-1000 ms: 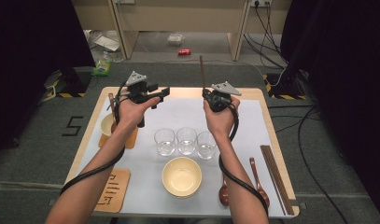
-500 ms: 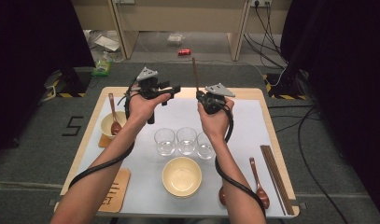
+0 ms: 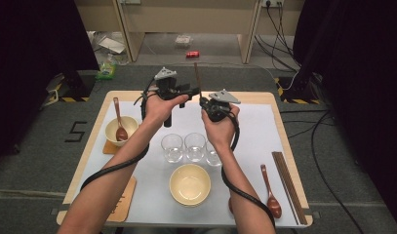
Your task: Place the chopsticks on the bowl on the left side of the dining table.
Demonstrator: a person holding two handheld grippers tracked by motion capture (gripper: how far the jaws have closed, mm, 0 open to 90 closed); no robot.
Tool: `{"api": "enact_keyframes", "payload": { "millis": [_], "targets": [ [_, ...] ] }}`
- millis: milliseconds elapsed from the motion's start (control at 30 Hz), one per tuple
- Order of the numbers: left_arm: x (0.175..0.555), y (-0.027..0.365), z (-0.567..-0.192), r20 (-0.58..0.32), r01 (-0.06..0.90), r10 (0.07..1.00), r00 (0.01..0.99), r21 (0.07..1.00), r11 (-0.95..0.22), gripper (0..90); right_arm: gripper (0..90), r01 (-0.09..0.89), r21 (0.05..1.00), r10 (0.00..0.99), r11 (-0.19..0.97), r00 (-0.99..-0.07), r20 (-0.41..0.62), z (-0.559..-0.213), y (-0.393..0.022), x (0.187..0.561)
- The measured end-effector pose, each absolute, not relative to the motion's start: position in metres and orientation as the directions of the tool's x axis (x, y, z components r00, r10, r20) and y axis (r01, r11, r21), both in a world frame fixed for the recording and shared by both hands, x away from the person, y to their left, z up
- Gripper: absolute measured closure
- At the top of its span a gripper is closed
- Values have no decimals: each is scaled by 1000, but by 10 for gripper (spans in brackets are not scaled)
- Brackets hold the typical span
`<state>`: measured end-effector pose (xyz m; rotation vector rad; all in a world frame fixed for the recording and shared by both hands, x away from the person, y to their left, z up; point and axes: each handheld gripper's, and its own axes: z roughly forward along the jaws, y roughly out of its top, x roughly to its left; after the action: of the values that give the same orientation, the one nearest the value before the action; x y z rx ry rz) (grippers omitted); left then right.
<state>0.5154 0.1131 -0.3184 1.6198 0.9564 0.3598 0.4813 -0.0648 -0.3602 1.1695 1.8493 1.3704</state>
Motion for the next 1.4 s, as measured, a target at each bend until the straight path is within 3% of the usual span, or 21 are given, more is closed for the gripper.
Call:
{"api": "enact_keyframes", "payload": {
  "millis": [567, 667, 1100, 1400],
  "targets": [
    [517, 106, -327, -316, 404, 705, 635, 914, 45, 833, 852, 297, 949, 871, 105, -488, 57, -356, -60, 476],
    [515, 104, -325, -288, 383, 711, 641, 923, 28, 842, 837, 294, 950, 871, 104, -488, 56, -357, -61, 476],
    [509, 111, -322, -203, 317, 753, 626, 948, -8, 843, 564, 375, 914, 854, 155, -516, 67, -357, -81, 468],
    [505, 132, -317, -177, 290, 780, 601, 957, -7, 843, 529, 442, 880, 868, 176, -490, 73, -370, -110, 461]
  ]
}}
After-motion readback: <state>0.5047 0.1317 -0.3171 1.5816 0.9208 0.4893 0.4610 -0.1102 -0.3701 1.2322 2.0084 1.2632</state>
